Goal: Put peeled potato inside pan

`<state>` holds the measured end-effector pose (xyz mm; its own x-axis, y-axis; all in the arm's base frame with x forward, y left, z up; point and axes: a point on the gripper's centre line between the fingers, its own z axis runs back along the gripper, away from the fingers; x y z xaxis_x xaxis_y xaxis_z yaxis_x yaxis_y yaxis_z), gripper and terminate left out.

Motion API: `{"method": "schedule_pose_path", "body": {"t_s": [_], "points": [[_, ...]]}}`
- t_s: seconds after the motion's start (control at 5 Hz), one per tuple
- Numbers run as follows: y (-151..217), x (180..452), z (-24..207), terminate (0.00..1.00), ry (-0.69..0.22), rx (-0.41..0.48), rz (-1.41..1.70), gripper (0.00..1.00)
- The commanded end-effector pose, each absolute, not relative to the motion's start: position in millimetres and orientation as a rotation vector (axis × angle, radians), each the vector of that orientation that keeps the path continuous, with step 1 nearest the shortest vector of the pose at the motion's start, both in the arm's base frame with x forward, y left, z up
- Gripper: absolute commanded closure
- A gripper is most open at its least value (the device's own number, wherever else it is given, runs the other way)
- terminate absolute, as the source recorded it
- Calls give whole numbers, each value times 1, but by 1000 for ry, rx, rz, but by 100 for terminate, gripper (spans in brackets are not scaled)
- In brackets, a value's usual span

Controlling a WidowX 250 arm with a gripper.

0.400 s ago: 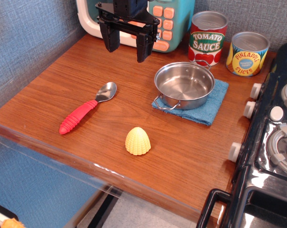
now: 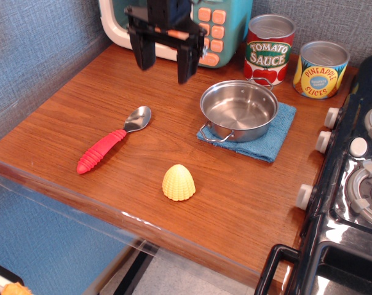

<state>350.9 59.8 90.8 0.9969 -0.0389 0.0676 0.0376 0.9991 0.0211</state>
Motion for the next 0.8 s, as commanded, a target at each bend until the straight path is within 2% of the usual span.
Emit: {"method": "schedule_pose_path", "body": {"t_s": [0.0,0.2,0.4,0.6], "points": [[48,307,106,0,-155,-36,-106,0],[40,278,102,0,-149,-63,-144,0],[33,263,82,0,-114,-53,-167,0],[24,266,64,0,-88,-36,-171,0]]}}
